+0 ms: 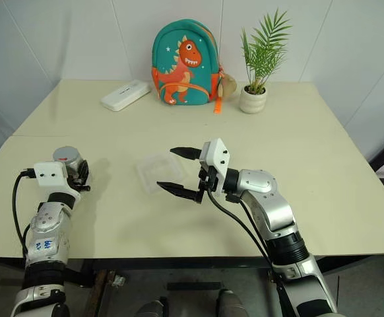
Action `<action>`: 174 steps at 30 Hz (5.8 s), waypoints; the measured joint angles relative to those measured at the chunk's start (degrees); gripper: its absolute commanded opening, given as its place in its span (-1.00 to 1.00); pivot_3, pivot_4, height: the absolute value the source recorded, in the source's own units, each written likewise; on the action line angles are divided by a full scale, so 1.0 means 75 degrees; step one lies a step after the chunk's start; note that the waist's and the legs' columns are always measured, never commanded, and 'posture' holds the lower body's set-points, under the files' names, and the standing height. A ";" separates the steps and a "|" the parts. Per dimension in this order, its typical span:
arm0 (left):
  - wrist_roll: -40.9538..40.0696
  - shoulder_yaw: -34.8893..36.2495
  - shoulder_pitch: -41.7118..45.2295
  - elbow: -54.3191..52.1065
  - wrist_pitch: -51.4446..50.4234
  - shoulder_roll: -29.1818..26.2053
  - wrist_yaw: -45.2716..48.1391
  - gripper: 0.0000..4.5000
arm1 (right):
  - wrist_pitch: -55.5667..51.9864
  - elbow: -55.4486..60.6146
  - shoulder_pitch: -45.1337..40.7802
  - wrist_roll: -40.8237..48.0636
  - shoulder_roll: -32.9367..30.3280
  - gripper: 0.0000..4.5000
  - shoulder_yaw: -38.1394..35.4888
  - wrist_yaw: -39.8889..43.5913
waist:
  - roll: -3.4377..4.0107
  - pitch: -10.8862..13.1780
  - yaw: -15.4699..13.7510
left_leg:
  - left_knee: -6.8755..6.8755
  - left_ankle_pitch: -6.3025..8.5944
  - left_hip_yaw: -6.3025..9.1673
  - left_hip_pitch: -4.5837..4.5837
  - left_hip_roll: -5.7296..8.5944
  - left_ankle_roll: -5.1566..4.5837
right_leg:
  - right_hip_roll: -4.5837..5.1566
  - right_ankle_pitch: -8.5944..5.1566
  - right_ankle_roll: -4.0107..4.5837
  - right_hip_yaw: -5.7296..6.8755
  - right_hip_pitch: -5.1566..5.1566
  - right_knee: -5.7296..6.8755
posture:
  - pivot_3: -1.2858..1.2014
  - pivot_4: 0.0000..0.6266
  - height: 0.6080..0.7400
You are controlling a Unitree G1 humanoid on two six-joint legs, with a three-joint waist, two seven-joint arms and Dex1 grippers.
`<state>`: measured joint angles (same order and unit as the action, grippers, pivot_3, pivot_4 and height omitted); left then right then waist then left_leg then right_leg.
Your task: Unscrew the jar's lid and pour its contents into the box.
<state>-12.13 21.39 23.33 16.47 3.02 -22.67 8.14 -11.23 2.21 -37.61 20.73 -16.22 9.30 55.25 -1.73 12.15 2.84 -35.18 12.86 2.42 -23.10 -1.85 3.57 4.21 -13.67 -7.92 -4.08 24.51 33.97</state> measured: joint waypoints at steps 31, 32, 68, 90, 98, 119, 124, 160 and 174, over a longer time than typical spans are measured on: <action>-0.2616 -0.2085 -0.0147 -0.3899 -0.4015 -0.1413 0.4375 -0.13 | -0.2384 -0.0265 -0.1496 -0.0072 0.1135 0.92 0.0544 -0.1631 | 0.0014 0.0004 0.0057 | 0.0017 0.0002 0.0001 0.0000 -0.0003 0.0002 | -0.0002 -0.0016 0.0026 -0.0001 0.0012 0.0000 | 0.03 -0.52 1.00; -0.2601 -0.2085 -0.0147 -0.3899 -0.4010 -0.1395 0.4372 -0.13 | -0.2385 -0.0267 -0.1501 -0.0059 0.1136 0.83 0.0512 -0.1635 | 0.0014 0.0004 0.0054 | 0.0017 0.0003 0.0002 -0.0001 -0.0003 0.0002 | -0.0002 -0.0013 0.0021 -0.0001 0.0012 0.0000 | 0.03 -0.52 1.00; -0.2681 -0.2824 0.1040 -0.2713 -0.3760 -0.1781 0.7759 -0.13 | -0.1756 -0.1761 -0.2446 0.0771 -0.0032 0.74 0.0428 0.2452 | 0.0014 0.0006 0.0067 | 0.0014 0.0008 0.0003 -0.0011 -0.0006 -0.0003 | -0.0007 -0.0023 0.0013 -0.0001 0.0023 0.0013 | 0.03 -0.52 1.00; -0.2584 -0.2401 0.1376 -0.2134 -0.3715 -0.1415 0.7194 -0.13 | -0.2167 -0.1281 -0.2594 0.0281 0.0273 0.99 0.0255 0.0911 | 0.0014 0.0006 0.0045 | 0.0010 0.0007 0.0004 -0.0011 -0.0006 -0.0002 | -0.0007 -0.0024 0.0013 -0.0001 0.0027 0.0025 | 0.03 -0.52 1.00; -0.2586 -0.2386 0.1374 -0.2183 -0.3740 -0.1279 0.7013 -0.13 | -0.2005 -0.1768 -0.2749 0.0084 0.0662 0.99 0.0246 0.0542 | 0.0014 0.0006 0.0066 | 0.0010 0.0007 0.0004 -0.0008 -0.0006 -0.0002 | -0.0007 -0.0024 0.0014 -0.0001 0.0030 0.0032 | 0.03 -0.52 1.00; -0.2553 -0.2288 0.1262 -0.2207 -0.3823 -0.1329 0.6651 -0.13 | -0.1708 -0.2459 -0.3092 0.0635 -0.0437 0.99 0.0063 0.1291 | 0.0015 0.0006 0.0070 | 0.0011 0.0007 0.0004 -0.0009 -0.0006 -0.0002 | -0.0008 -0.0025 0.0015 -0.0001 0.0030 0.0032 | 0.03 -0.52 1.00; -0.2588 -0.2405 0.0902 -0.2517 -0.3794 -0.1396 0.7070 -0.13 | -0.1703 -0.2834 -0.2955 0.0508 -0.1348 0.99 -0.1075 0.0730 | 0.0016 0.0007 -0.0031 | 0.0010 0.0008 0.0003 -0.0015 -0.0001 -0.0003 | -0.0003 -0.0022 0.0011 -0.0001 0.0019 0.0000 | 0.03 -0.52 1.00; -0.2581 -0.2406 0.1044 -0.2552 -0.3893 -0.1350 0.6857 -0.13 | -0.2685 -0.1022 -0.2674 0.0444 0.0303 0.99 0.0469 -0.0029 | 0.0028 0.0014 0.0052 | 0.0007 0.0007 0.0004 -0.0012 -0.0004 -0.0004 | -0.0007 -0.0024 0.0013 -0.0003 0.0031 0.0032 | 0.03 -0.52 1.00; -0.2546 -0.2439 0.1016 -0.2512 -0.3897 -0.1398 0.6978 -0.13 | -0.3027 -0.0530 -0.2156 0.1063 -0.0716 0.99 0.0124 0.0586 | 0.0027 0.0014 0.0058 | 0.0007 0.0007 0.0004 -0.0012 -0.0005 -0.0004 | -0.0007 -0.0025 0.0013 -0.0003 0.0031 0.0029 | 0.03 -0.52 1.00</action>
<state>-31.23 3.10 30.95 -2.37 -26.21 -33.16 60.48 -33.93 -1.77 -53.78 28.70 -21.59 10.23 59.65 -1.53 12.25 3.28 -35.13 12.91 2.45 -23.19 -1.88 3.54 4.16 -13.85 -7.82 -4.10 24.74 34.18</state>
